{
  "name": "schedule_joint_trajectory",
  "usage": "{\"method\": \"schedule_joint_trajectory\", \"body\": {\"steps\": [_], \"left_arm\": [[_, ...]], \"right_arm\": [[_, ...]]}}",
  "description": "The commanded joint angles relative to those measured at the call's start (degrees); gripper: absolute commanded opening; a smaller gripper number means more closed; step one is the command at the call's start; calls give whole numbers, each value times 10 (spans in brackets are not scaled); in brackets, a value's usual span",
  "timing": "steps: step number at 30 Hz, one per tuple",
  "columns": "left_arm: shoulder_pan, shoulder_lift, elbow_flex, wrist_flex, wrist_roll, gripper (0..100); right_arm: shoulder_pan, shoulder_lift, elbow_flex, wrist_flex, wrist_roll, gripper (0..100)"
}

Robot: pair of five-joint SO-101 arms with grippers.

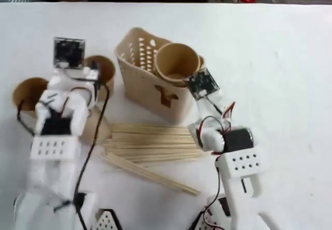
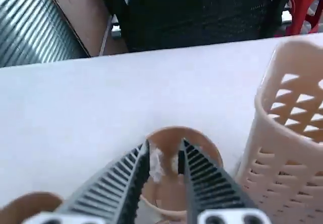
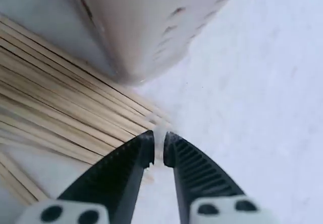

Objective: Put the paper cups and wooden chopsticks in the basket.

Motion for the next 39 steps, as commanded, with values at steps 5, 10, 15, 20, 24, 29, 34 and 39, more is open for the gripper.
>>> {"method": "schedule_joint_trajectory", "body": {"steps": [5,10,15,20,24,29,34,39], "left_arm": [[-98,-131,-67,134,-66,158],[-182,-52,-190,265,-122,166],[-271,81,-335,363,-135,169],[-331,242,-469,427,-152,169],[-342,364,-550,481,-170,170],[-342,476,-607,513,-170,193],[-341,545,-613,509,-171,203],[-338,601,-609,487,-171,203]], "right_arm": [[41,-17,35,-44,7,42],[73,-17,124,-147,6,40],[80,-17,156,-182,6,40],[80,-17,165,-184,6,17],[80,-17,167,-185,6,18],[79,-17,168,-189,7,21],[79,-17,178,-211,7,21],[79,-17,180,-212,7,21]]}}
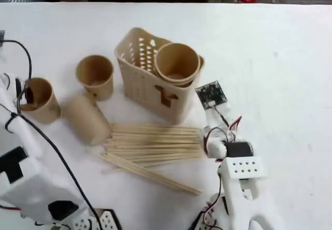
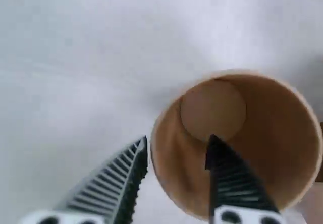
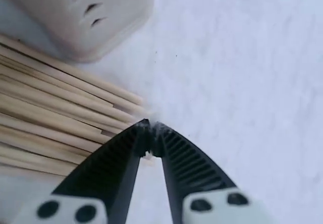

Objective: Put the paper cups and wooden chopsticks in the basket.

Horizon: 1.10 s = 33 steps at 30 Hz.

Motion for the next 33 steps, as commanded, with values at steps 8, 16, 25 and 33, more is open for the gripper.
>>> {"method": "schedule_joint_trajectory", "body": {"steps": [8,16,25,33], "left_arm": [[-2,72,-26,-53,-30,32],[-34,7,-98,-3,-50,22],[44,-235,-308,158,-13,22],[415,-357,-365,216,76,22]], "right_arm": [[2,-9,-4,-10,5,21],[2,-9,-4,-10,7,21],[2,-9,-4,-11,8,21],[6,-9,-4,-11,7,21]]}}
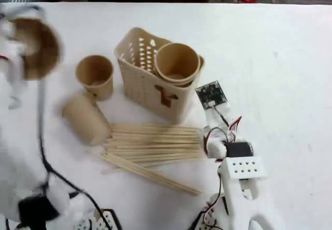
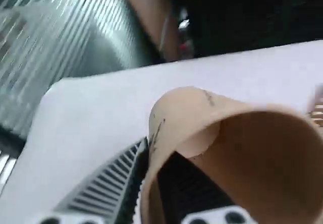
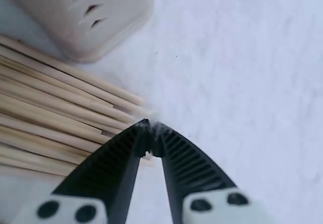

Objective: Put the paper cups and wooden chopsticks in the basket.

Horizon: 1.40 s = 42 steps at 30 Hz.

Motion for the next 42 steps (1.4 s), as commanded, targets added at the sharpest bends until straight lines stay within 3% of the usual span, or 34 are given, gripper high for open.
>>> {"method": "schedule_joint_trajectory", "body": {"steps": [1,5,11,21,29,37,42], "left_arm": [[208,-21,-21,11,38,22],[329,22,-21,8,84,22],[378,116,-26,-11,105,23],[387,187,-24,-62,114,24],[370,257,-23,-58,111,29],[344,292,-26,-91,110,245],[343,254,-27,-112,110,275]], "right_arm": [[7,-9,-4,-11,6,21],[7,-9,-4,-11,8,21],[7,-9,-4,-11,9,21],[7,-9,-5,-11,9,21],[7,-9,-6,-11,10,21],[4,-9,-6,-11,10,21],[4,-9,-6,-11,10,21]]}}
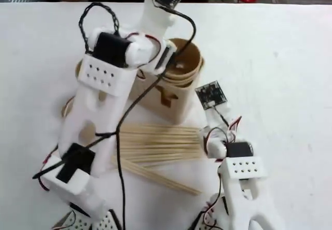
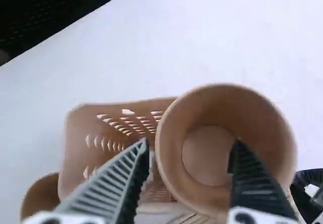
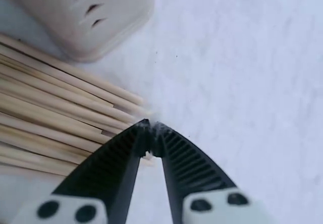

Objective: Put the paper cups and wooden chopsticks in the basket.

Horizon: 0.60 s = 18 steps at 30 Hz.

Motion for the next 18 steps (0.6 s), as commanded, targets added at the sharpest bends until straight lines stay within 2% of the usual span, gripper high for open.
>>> {"method": "schedule_joint_trajectory", "body": {"steps": [1,3,6,9,13,18], "left_arm": [[-8,-56,-22,-20,4,275],[-16,-95,-22,-18,4,275],[-64,-164,-17,-16,4,275],[-163,-205,-16,6,1,275],[-309,-204,-4,46,-62,275],[-410,-181,110,22,-101,277]], "right_arm": [[4,-9,-6,-11,6,21],[4,-9,-6,-11,6,21],[5,-9,-6,-11,6,21],[6,-9,-6,-11,6,21],[4,-9,-6,-11,6,21],[3,-9,-6,-10,6,21]]}}
